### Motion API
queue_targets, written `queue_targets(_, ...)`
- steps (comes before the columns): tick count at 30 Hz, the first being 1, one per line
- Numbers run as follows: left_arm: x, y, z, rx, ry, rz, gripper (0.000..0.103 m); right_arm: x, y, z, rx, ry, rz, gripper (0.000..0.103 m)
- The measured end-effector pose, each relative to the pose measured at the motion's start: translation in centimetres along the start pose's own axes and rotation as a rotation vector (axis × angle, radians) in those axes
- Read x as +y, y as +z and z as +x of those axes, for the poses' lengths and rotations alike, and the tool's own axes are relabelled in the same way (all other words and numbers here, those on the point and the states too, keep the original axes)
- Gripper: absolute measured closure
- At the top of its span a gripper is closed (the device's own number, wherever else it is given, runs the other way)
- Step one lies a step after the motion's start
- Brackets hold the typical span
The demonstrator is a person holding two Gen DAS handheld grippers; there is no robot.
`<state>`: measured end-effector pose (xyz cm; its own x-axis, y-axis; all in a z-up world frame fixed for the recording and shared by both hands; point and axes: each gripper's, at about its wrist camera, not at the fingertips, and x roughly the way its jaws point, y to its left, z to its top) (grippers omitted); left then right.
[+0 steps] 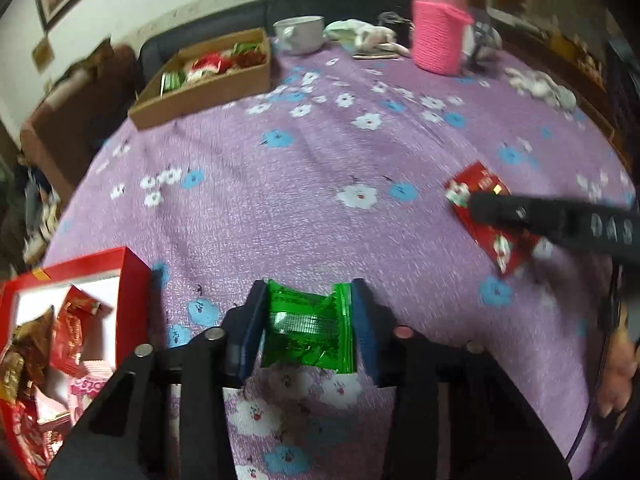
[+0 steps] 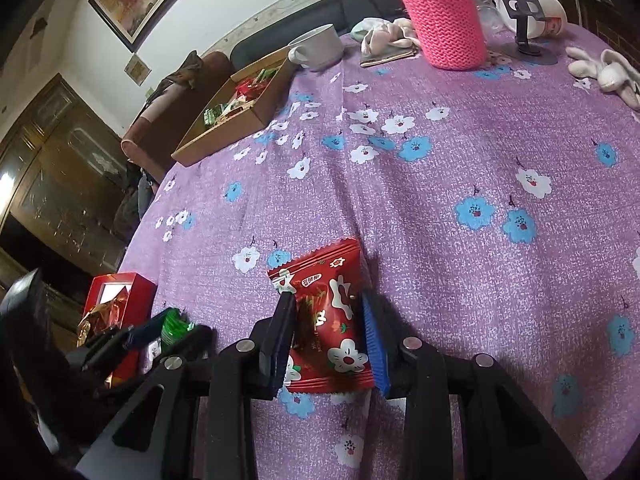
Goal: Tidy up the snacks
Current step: 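Grasp the red heart-pattern packet with the right gripper while the left grasps the green packet, then lift both held packets and carry them over the red-rimmed tray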
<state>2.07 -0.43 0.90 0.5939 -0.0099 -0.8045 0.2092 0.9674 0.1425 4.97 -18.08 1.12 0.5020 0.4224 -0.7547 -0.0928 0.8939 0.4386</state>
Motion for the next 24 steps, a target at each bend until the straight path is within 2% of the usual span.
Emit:
queue_targets(3, 0.2, -0.6, -0.7, -0.007, -0.031, -0.016, 0.071, -0.1, 0.0, 0.0, 0.003, 0.000, 0.005, 0.069)
queue_targets(6, -0.1, -1.3, -1.3, -0.020, -0.008, 0.014, 0.072, 0.0, 0.0, -0.1, 0.005, -0.004, 0.002, 0.070)
queue_targets(9, -0.1, -1.7, -2.0, -0.036, -0.018, 0.011, 0.072, 0.4, -0.1, -0.1, 0.004, -0.025, -0.026, 0.070)
queue_targets(15, 0.7, -2.4, -5.8, -0.112, -0.031, -0.009, 0.072, 0.4, -0.1, -0.4, -0.002, 0.001, -0.018, 0.073)
queue_targets(20, 1.5, -3.8, -9.3, -0.186, -0.010, -0.019, 0.072, 0.8, 0.0, -1.0, -0.019, 0.076, -0.021, 0.080)
queue_targets(24, 2.9, -5.6, -11.6, -0.214, 0.003, -0.050, 0.072, 1.3, -0.3, -0.9, -0.034, 0.035, -0.053, 0.081)
